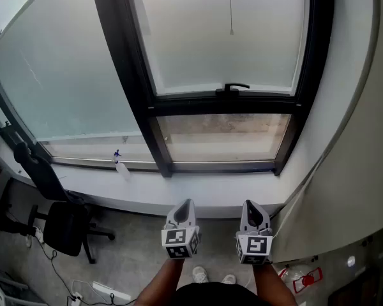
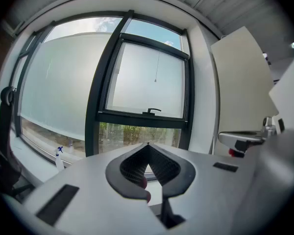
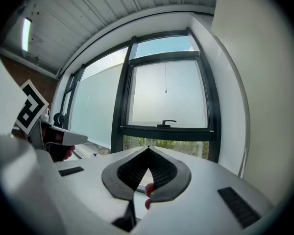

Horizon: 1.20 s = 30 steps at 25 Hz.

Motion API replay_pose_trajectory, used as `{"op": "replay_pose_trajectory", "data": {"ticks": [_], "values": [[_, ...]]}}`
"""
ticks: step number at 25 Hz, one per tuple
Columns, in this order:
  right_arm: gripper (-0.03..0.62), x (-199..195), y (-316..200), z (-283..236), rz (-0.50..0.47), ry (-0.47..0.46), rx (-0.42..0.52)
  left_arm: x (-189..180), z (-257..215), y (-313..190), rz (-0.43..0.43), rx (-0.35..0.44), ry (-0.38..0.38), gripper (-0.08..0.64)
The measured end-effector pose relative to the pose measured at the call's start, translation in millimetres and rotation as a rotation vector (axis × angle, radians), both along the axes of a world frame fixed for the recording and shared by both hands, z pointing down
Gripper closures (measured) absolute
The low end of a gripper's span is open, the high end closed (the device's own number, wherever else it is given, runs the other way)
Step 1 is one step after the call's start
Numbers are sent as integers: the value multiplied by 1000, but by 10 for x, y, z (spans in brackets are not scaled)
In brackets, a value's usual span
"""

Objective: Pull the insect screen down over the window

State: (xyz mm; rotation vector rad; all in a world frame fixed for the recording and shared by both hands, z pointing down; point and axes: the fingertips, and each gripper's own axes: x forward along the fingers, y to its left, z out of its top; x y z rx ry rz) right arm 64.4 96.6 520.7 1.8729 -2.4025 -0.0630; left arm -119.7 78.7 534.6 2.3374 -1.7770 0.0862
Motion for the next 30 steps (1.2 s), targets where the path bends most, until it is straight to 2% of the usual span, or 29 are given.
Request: {"op": "replay_pose_trajectory", "data": {"ticks": [4,8,13,21,30], "values": [[591,-67,5,-39,-5,14,3,38,38,34,22,12,-55,560],[591,-66,17,0,-2,14,-7,86,64,62,46,8,-39,560],[591,-81,-26,3,-9,-8,-12,59,21,33,43,19,-57,560],[591,-157,-98,-14,-17,-2,-11,-81,-31,-2,5,30,-101,560],[590,-202,-235,-28,-6,3,-21,-195,7,-116,6,18,-125,560]]}}
